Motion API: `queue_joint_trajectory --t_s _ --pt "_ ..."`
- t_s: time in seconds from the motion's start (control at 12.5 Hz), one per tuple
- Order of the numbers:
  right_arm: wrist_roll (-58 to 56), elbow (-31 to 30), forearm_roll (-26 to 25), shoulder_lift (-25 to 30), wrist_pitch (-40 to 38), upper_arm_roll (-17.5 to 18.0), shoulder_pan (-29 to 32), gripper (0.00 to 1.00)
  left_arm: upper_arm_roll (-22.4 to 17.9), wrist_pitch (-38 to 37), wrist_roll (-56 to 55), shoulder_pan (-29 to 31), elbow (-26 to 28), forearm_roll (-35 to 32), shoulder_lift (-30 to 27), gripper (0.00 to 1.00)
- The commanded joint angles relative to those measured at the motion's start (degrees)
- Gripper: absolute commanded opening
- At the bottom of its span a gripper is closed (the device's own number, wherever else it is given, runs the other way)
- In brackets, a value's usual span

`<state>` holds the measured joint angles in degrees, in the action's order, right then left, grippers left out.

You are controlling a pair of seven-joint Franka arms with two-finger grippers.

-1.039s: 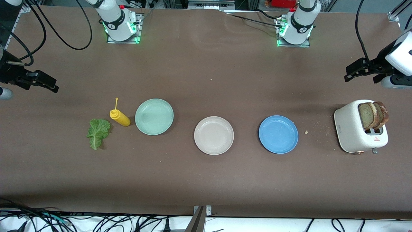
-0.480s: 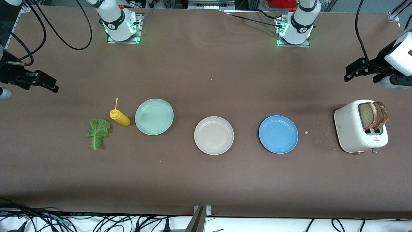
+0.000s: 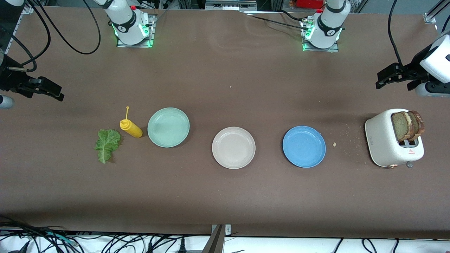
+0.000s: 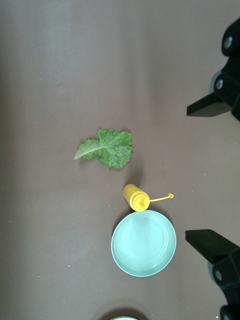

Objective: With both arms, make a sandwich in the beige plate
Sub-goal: 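Reach the left gripper down to the bread slice in the toaster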

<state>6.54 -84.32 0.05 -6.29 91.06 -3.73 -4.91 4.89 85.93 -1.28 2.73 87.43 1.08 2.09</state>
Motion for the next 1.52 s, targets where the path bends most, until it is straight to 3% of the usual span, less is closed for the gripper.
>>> queue_joint_trajectory --t_s 0.0,0.64,0.88,1.12,1.44 --pt "0.0 -0.1 0.6 0.1 0.3 -0.1 -0.3 1.00 0.2 -0.7 0.5 0.4 -0.2 0.9 -0.2 1.00" --pt "0.0 -0.1 0.6 0.1 0.3 -0.2 -0.3 1.00 -0.2 -0.7 0.7 0.9 0.0 0.7 1.9 1.00" --pt "0.0 -0.1 0.6 0.1 0.3 -0.1 -0.3 1.00 -0.4 -0.2 1.5 5.6 -0.6 -2.1 5.7 1.00" --pt "-0.1 -0.1 0.6 0.0 0.3 -0.1 -0.3 1.00 -0.4 4.7 1.5 6.4 -0.3 -7.0 9.3 1.00" --pt "0.0 -0.1 0.6 0.0 0.3 -0.1 -0.3 1.00 -0.4 11.8 5.8 11.0 1.2 -7.6 14.9 1.00"
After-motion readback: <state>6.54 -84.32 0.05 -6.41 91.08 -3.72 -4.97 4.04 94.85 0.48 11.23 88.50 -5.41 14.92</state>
